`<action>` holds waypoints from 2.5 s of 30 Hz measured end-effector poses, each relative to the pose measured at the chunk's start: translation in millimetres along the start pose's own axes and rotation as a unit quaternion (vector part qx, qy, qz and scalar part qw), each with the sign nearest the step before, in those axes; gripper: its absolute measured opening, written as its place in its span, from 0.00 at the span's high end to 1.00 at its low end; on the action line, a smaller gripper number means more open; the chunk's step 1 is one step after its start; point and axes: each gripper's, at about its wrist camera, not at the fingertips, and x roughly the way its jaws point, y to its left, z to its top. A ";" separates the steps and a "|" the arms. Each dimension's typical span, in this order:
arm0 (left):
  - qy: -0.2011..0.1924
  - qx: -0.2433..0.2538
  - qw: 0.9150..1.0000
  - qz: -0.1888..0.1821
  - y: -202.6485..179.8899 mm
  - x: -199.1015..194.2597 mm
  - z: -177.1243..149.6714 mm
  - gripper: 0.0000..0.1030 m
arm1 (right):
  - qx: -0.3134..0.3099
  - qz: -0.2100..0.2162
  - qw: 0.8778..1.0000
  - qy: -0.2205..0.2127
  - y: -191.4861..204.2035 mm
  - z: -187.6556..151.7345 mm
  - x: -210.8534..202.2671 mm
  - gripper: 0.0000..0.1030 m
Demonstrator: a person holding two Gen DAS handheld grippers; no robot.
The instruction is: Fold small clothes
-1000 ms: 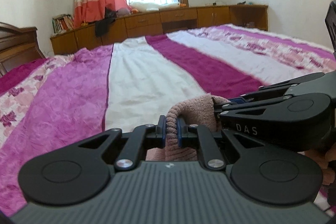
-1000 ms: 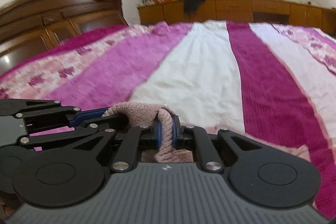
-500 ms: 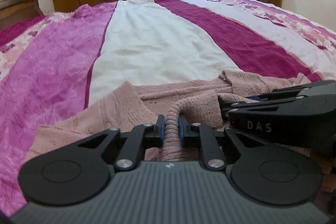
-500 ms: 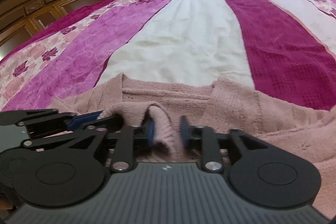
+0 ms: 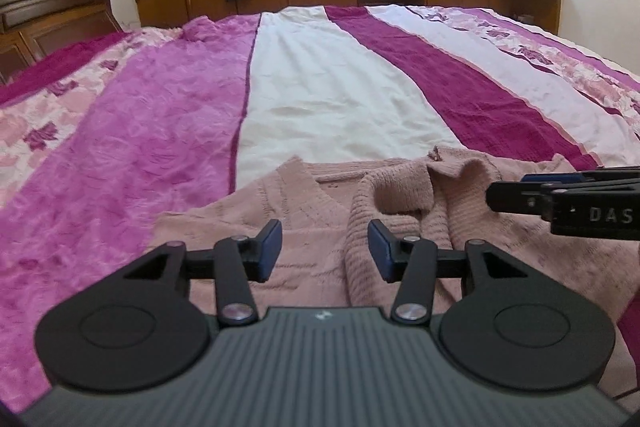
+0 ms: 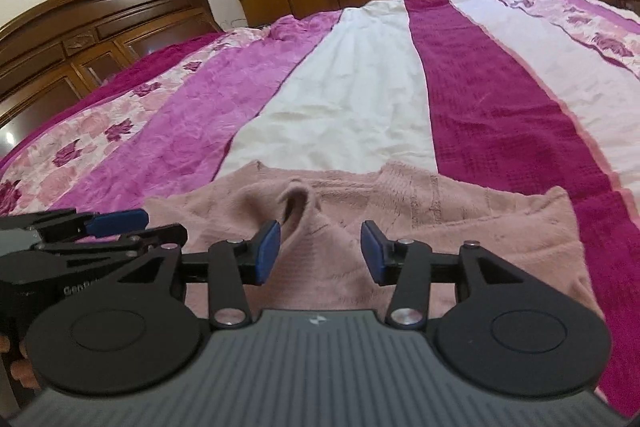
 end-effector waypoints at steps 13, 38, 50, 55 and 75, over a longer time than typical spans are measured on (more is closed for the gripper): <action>0.018 -0.009 1.000 -0.009 -7.3 -51.8 -29.3 0.52 | -0.034 0.007 0.999 0.029 25.9 -54.2 -65.4 0.41; 0.046 -0.007 0.998 0.030 -0.6 -69.1 -62.8 0.52 | -0.193 -0.010 0.980 0.039 77.0 -127.0 -46.9 0.25; 0.050 -0.005 0.998 0.033 1.7 -70.8 -68.4 0.52 | -0.236 -0.034 0.971 0.022 82.0 -126.0 -46.4 0.77; 0.045 0.010 0.999 0.025 -4.1 -73.2 -68.1 0.51 | -0.189 -0.027 0.982 0.010 70.6 -109.3 -53.8 0.90; 0.041 0.159 0.986 -0.033 -86.3 -32.1 -75.2 0.48 | -0.059 -0.072 0.993 -0.075 -11.3 -29.5 -97.7 0.91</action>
